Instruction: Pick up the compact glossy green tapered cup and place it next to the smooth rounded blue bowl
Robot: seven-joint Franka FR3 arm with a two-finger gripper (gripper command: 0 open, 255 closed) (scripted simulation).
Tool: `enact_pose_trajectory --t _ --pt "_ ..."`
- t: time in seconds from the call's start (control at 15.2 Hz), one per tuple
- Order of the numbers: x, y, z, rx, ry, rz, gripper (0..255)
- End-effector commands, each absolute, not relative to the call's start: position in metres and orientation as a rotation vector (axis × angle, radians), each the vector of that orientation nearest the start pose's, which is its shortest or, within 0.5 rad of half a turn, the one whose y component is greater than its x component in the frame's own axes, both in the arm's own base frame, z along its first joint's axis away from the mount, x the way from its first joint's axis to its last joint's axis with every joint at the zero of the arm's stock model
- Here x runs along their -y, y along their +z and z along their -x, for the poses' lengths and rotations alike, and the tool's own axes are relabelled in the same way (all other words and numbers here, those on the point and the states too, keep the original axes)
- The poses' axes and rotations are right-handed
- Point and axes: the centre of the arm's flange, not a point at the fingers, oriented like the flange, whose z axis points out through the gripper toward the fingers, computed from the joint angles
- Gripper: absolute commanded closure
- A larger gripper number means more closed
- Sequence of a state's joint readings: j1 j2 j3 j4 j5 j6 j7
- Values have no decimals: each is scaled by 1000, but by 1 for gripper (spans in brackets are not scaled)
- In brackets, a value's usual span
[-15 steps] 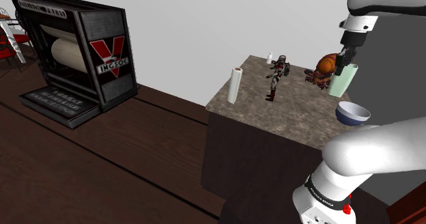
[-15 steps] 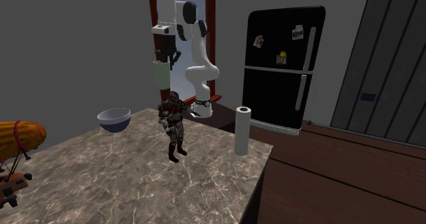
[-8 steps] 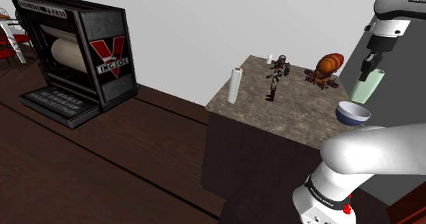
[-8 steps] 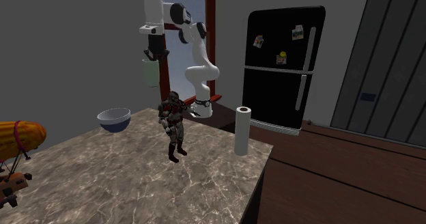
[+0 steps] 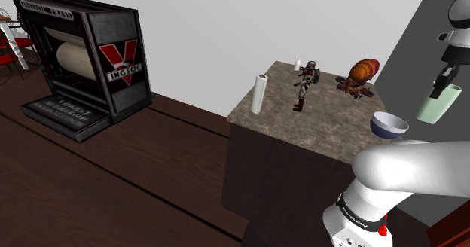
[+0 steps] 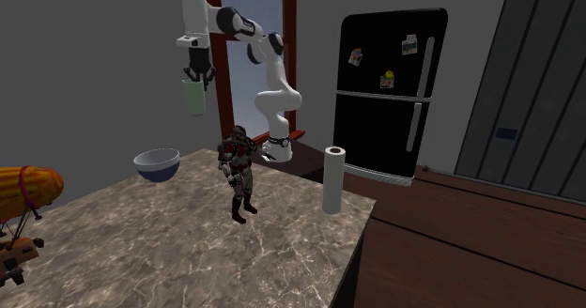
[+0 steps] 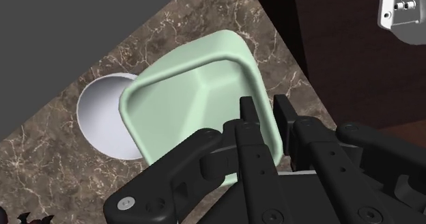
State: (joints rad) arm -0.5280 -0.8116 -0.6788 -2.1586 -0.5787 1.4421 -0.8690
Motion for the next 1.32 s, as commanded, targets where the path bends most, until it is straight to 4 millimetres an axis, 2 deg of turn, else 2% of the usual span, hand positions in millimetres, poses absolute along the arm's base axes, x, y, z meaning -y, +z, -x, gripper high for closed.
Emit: enact_pose_trajectory --t 0.0,0.07,1.25 --pt "386 595 40 -350 172 3142 255" --pt "389 595 52 -350 172 3142 255" --pt "389 500 52 -350 172 3142 255"
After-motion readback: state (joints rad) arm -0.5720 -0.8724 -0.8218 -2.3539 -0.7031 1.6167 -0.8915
